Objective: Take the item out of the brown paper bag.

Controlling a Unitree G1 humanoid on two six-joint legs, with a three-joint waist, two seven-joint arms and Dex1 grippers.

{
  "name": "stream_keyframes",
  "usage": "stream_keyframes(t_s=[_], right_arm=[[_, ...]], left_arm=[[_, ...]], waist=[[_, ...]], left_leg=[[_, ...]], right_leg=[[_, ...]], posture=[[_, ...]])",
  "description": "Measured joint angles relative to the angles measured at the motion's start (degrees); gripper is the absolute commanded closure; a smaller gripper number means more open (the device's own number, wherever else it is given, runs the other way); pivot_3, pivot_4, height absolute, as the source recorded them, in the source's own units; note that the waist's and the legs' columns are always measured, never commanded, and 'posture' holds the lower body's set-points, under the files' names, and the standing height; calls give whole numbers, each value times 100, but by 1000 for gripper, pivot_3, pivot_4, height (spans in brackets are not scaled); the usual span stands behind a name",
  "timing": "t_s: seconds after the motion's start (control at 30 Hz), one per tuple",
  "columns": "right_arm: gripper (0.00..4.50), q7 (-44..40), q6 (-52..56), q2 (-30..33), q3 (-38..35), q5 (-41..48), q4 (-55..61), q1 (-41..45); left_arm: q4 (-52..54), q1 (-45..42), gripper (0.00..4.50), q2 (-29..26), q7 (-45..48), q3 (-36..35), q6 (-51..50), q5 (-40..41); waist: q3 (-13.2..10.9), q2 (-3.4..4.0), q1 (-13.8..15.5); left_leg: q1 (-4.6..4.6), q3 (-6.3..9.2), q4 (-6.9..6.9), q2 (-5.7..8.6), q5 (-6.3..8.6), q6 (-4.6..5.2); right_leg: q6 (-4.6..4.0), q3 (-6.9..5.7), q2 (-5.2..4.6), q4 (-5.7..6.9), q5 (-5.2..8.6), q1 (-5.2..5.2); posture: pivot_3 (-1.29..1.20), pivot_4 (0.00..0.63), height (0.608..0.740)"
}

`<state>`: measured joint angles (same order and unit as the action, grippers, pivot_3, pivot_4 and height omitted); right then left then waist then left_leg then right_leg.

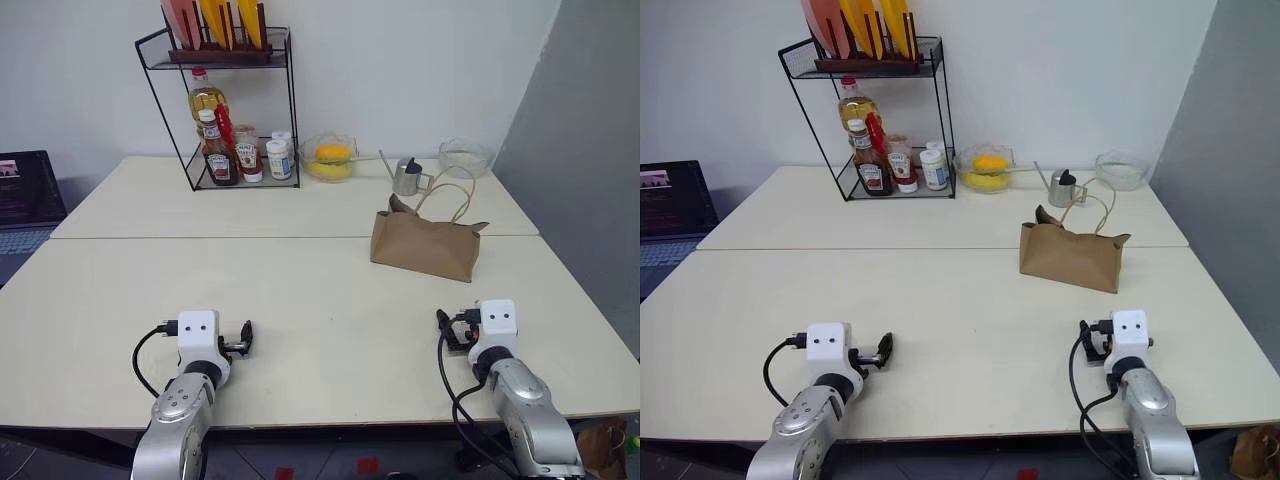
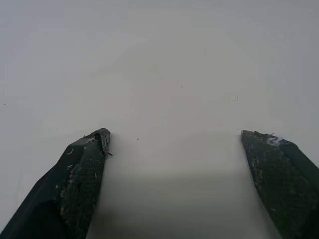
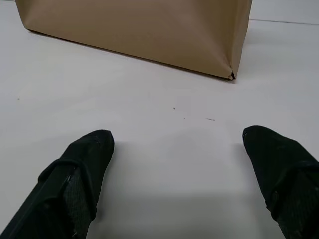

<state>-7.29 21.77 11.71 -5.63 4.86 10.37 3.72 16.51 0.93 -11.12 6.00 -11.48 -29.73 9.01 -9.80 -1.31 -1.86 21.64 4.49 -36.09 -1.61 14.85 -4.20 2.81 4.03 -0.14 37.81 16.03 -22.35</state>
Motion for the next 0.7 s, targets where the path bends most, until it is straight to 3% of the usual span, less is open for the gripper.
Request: stream_keyframes(t_s=[0.17,0.33,0.53,0.7], right_arm=[[0,-25,67,233,45,-153,179,63],[0,-170,340,741,169,-380,376,632],[0,-610,633,1809,279,-771,200,2615],[0,-1187,459,2345,822,-1126,-1249,4141]], left_arm=[[7,-205,52,-331,468,155,-12,85],[159,-1142,52,-909,1338,266,-348,658],[378,-2892,52,-1934,2867,583,-1256,1758],[277,-3964,52,-2396,3594,892,-1531,2030]], waist=[[-1,-1,1],[-6,-2,1],[-43,-3,-7],[-54,-8,-17]], left_leg=[[1,0,-1,0,0,0],[2,0,-3,1,-1,-1],[16,0,1,4,-3,0],[29,-4,4,4,-2,2]], right_leg=[[0,-2,0,0,0,0],[3,-3,1,4,-2,-1],[0,-4,1,1,-10,-18],[-25,-2,0,-6,-25,-30]], posture=[[0,150,740],[0,150,740],[0,150,740],[0,150,740]])
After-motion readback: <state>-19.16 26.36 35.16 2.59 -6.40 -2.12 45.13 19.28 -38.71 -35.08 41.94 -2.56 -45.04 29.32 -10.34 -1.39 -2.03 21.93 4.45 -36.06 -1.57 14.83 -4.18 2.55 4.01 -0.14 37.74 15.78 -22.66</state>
